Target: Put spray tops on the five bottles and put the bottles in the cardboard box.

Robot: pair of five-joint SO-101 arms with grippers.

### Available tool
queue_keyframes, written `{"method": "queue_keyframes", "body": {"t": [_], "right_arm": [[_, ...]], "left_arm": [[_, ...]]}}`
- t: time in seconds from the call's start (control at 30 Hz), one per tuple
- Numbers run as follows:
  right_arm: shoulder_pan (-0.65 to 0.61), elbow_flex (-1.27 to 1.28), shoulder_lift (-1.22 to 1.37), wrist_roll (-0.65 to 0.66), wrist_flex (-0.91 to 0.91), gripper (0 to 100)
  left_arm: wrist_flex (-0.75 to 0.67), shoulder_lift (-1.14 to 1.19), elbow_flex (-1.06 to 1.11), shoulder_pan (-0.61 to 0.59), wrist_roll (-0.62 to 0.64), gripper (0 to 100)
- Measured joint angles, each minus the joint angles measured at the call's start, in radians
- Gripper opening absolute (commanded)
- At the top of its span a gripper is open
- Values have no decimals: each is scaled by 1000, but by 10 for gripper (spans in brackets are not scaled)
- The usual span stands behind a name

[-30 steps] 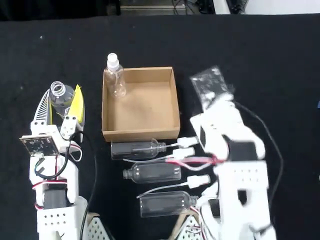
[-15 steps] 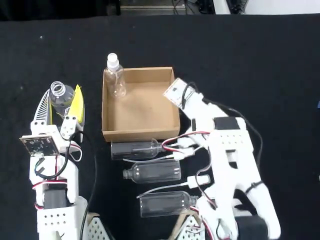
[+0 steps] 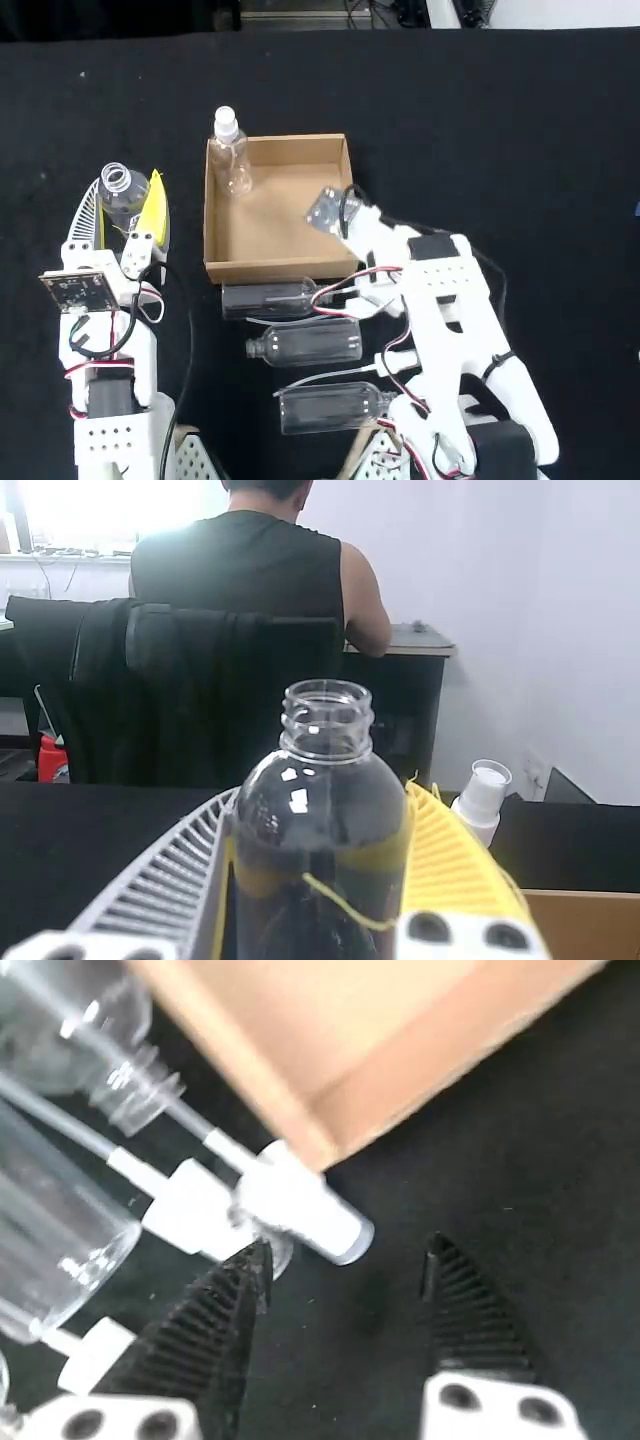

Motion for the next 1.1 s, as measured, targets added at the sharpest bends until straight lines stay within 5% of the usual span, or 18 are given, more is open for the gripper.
{"method": "queue_keyframes", "body": {"t": [0.27, 1.1], "right_arm": [[15, 81, 0, 25, -124, 226], [35, 127, 0, 405, -123, 230]], "left_arm": [[0, 0, 0, 0, 0, 30], [0, 0, 0, 0, 0, 30]]}}
